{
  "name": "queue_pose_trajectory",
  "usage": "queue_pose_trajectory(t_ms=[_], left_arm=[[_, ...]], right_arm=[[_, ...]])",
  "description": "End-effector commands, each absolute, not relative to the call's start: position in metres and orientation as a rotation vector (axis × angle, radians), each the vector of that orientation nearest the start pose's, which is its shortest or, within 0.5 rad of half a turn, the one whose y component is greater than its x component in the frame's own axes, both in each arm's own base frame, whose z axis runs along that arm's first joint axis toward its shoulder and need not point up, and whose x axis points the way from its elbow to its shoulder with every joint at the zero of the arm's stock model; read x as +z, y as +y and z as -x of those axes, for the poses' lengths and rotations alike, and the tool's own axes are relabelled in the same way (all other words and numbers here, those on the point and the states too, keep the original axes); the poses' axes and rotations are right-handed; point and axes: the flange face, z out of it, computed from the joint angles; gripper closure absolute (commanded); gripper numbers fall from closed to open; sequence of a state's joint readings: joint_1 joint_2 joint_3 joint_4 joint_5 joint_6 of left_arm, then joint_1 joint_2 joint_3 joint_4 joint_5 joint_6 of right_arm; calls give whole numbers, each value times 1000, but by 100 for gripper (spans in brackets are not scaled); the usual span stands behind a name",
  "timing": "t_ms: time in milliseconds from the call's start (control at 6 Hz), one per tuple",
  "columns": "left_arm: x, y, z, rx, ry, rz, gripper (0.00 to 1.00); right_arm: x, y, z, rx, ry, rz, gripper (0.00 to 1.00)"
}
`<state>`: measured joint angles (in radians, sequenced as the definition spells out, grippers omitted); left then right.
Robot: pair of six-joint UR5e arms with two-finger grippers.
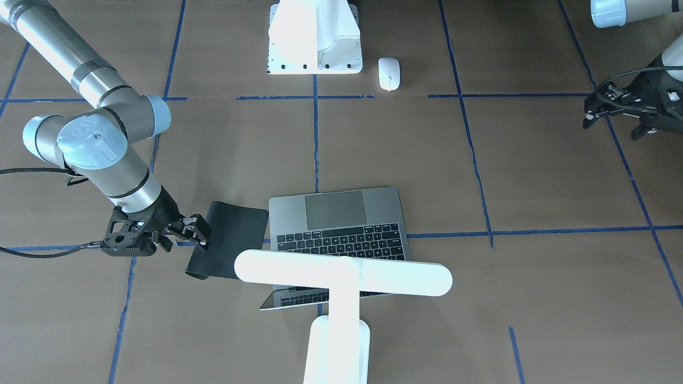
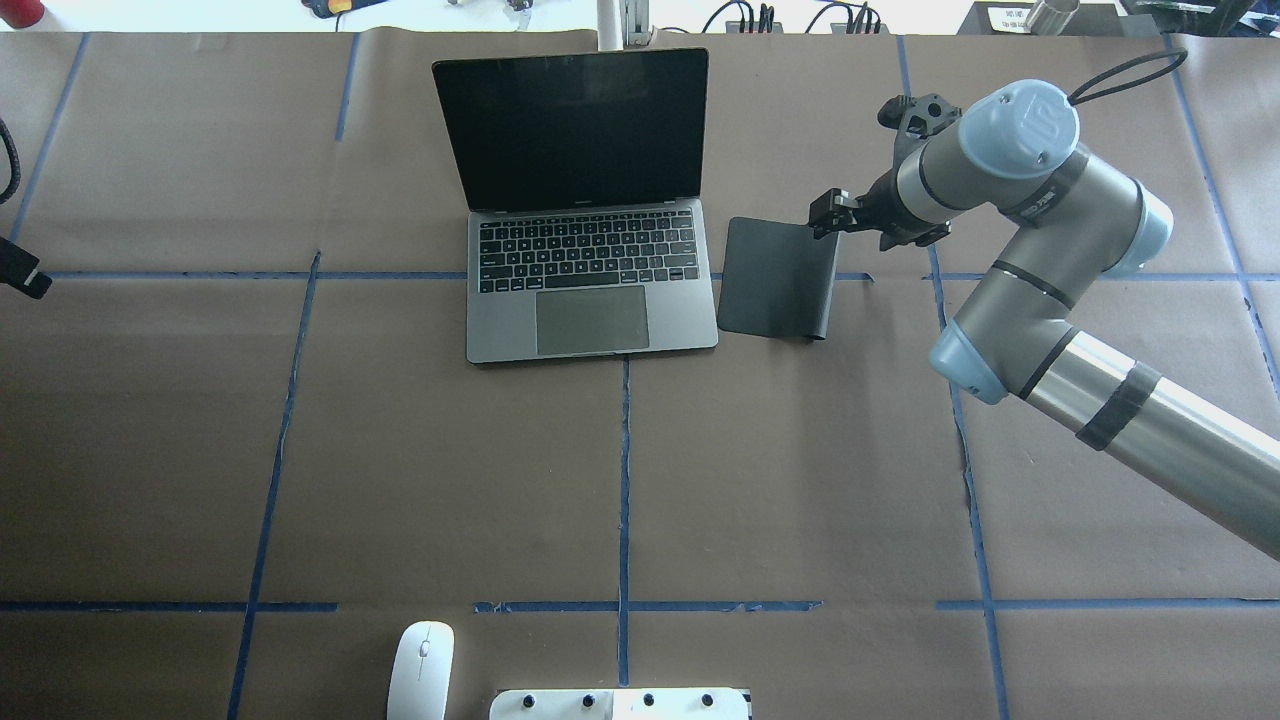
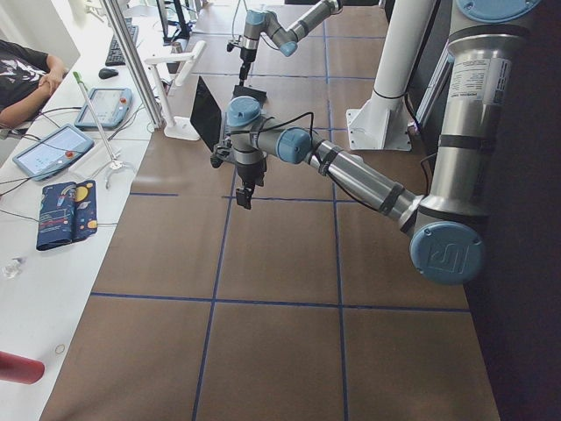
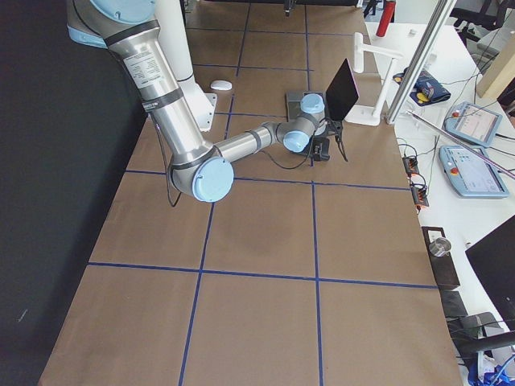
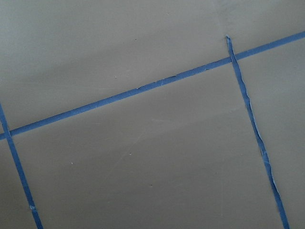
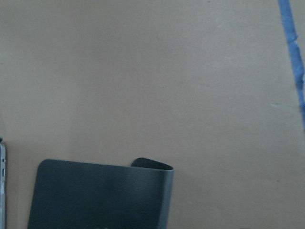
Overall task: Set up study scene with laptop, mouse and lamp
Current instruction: 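Release the pad and retract the right arm while the left arm approaches the mouse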
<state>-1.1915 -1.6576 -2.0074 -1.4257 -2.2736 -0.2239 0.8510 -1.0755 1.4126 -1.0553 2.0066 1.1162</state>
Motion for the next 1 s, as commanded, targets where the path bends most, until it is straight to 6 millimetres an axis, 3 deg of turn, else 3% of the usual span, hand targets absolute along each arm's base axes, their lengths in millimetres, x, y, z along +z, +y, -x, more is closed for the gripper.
queue_pose_trajectory(t_ms=[0, 167, 333, 667, 833], left_arm=[[403, -485, -157, 229, 813, -150, 0], [393, -477, -174, 216, 836, -150, 0], [383, -463, -194, 204, 850, -124, 0], [347, -415, -249, 162, 834, -113, 0], [336, -383, -289, 133, 813, -99, 0]], right_arm=[[385, -582, 344, 65, -818, -169, 0], [390, -564, 312, -37, -770, -168, 0], [407, -556, 276, -103, -754, -166, 0], [471, -552, 172, -217, -780, -169, 0], [507, -542, 125, -282, -747, -192, 0]])
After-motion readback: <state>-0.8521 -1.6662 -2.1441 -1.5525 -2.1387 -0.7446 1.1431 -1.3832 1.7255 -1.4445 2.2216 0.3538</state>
